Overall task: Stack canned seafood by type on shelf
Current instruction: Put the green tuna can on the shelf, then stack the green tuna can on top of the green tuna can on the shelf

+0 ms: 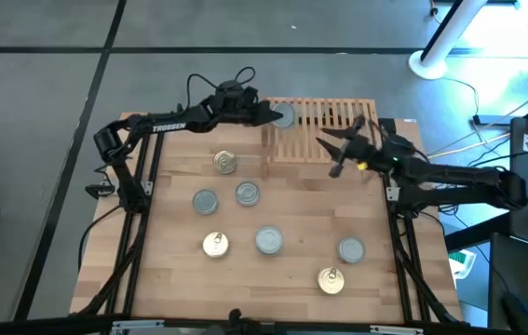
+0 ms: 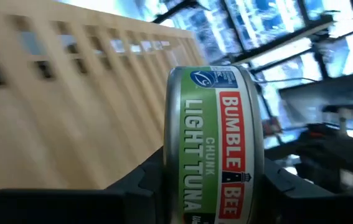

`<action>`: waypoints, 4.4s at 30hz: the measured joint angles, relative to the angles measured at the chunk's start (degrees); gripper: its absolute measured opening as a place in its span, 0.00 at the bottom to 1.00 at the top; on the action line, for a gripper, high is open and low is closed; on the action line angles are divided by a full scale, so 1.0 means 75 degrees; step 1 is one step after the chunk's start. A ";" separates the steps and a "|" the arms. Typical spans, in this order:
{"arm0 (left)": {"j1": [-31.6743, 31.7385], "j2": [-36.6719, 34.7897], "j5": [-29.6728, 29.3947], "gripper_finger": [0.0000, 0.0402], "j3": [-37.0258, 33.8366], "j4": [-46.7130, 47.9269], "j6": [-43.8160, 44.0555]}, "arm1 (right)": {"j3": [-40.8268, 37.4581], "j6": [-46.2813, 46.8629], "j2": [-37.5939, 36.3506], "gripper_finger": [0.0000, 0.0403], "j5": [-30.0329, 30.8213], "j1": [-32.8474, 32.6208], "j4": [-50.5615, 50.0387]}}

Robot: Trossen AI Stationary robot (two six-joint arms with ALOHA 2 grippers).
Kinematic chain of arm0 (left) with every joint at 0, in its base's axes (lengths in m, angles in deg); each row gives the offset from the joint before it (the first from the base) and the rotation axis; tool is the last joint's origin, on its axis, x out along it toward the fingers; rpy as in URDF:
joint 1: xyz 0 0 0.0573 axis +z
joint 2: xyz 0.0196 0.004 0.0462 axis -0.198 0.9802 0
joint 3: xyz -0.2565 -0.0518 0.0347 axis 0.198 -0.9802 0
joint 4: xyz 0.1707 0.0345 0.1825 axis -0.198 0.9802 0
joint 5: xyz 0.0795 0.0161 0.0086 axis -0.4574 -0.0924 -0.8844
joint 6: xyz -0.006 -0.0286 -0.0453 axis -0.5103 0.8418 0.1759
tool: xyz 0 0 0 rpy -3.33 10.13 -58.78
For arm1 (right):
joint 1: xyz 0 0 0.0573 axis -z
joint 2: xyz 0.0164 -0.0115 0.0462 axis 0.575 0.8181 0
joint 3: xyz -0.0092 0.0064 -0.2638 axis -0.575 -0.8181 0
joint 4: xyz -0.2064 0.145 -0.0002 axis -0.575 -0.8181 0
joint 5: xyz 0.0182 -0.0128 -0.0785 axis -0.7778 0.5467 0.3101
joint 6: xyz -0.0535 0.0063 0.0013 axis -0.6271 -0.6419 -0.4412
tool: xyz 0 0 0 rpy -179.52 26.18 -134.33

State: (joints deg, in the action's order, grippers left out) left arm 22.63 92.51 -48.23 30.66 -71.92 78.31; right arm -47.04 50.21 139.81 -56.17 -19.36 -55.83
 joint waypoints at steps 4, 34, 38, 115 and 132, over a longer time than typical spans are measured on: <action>0.0089 0.0000 -0.0005 0.34 -0.0003 0.0090 0.0000 | 0.0752 -0.0099 0.1122 0.33 0.0038 0.0255 -0.0005; 0.0047 0.0329 -0.0519 0.39 0.0023 0.0529 -0.1129 | 0.2666 0.0049 0.4254 0.33 -0.0501 0.1114 -0.0959; 0.0060 0.0329 -0.0657 0.45 0.0017 0.0580 -0.1206 | 0.2666 0.0049 0.4254 0.33 -0.0543 0.1117 -0.0978; 0.1307 0.0309 0.1590 0.68 -0.0006 0.0649 -0.1299 | 0.2661 0.0048 0.4215 0.33 0.1638 0.1108 -0.1903; 0.1430 -0.0494 0.2340 0.68 -0.0006 0.0686 -0.3843 | 0.2658 0.0098 0.3252 0.33 0.1632 0.1105 -0.2601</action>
State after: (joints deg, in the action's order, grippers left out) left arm 33.35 88.80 -30.68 30.62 -66.78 49.48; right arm -27.11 50.95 164.19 -43.93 -11.07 -75.34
